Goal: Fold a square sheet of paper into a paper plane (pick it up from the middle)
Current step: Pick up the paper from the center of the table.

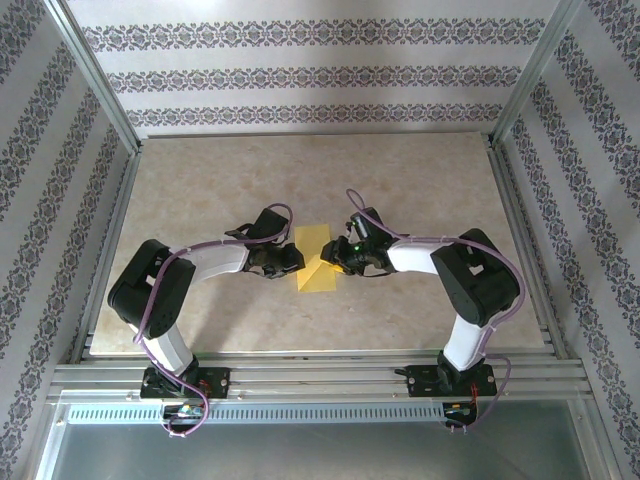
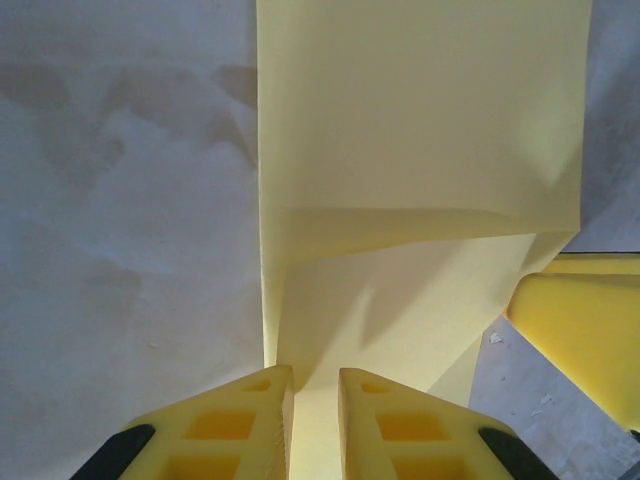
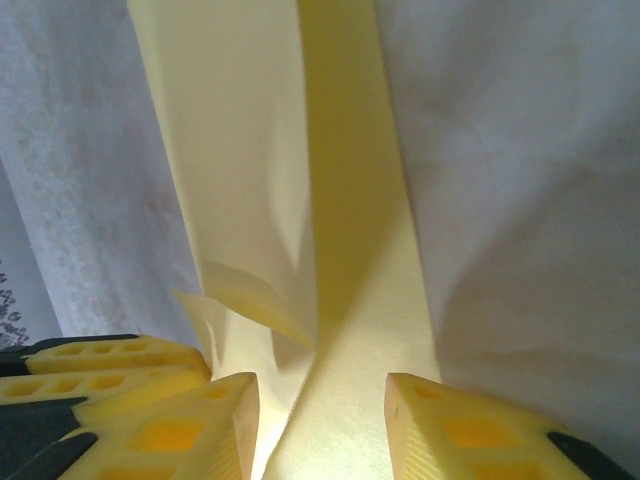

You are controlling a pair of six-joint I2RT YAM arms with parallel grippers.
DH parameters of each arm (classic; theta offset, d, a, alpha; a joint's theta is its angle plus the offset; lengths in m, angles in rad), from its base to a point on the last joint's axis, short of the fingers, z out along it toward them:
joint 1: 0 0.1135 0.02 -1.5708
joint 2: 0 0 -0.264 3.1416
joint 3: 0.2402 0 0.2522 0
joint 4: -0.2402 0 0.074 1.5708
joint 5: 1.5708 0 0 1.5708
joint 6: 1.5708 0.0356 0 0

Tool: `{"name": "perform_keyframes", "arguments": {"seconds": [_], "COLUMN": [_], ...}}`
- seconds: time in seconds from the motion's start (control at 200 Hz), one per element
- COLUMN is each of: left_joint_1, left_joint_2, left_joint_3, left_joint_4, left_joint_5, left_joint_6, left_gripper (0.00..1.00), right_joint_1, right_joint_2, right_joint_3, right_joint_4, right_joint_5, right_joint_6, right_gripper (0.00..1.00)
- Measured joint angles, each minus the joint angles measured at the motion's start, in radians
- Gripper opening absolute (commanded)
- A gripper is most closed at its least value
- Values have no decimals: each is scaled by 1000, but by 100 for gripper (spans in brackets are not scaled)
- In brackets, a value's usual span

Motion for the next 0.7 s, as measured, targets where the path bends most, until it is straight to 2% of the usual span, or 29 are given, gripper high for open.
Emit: {"name": "perform_keyframes", "arguments": {"seconds": [0.37, 0.615, 0.7], "left_joint_1": [3, 4, 9], "left_joint_2": [0, 0, -17], "left_joint_3": [0, 0, -6], "left_joint_4": [0, 0, -1], "left_joint_5": [0, 0, 0], "left_joint_6": [0, 0, 0], "left_gripper": [19, 16, 17], "right_joint_1": [14, 31, 30], "right_joint_2": [37, 66, 66], "right_joint_3": [31, 31, 31], "right_joint_4": [84, 115, 145], "right_joint_5": [-50, -53, -54], "right_joint_6": [3, -13, -26], "right_gripper": [24, 1, 0]}}
